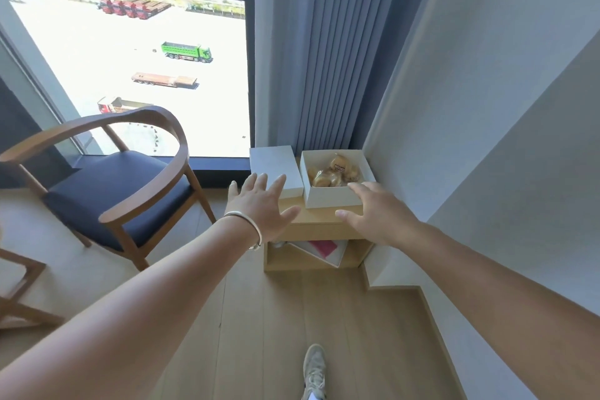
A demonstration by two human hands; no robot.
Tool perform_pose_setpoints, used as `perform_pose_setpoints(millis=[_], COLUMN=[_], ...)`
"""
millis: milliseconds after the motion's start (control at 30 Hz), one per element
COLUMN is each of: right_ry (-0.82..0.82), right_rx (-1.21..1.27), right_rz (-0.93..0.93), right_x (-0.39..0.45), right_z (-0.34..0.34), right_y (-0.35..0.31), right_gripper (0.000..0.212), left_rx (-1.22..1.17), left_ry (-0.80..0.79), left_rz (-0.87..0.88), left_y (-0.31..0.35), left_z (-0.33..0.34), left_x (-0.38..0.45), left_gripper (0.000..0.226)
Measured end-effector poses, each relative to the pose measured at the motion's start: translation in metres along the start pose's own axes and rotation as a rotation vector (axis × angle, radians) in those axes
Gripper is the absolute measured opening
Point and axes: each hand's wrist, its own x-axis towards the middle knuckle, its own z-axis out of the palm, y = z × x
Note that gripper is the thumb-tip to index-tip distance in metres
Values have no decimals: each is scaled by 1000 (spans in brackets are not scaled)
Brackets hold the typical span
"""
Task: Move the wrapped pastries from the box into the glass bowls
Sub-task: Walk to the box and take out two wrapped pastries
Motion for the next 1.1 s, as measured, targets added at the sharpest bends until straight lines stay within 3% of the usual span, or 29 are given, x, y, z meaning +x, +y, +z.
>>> perform_pose_setpoints(millis=[500,1100], right_ry=[-33,-300], right_rx=[89,119], right_rz=[37,270], right_x=[167,336], right_z=[1,59], right_y=[125,153], right_gripper=[73,74], left_rx=[78,-3], left_ry=[-81,-317], left_rz=[68,212], left_y=[64,39], left_z=[26,107], left_x=[193,389], left_gripper=[75,73])
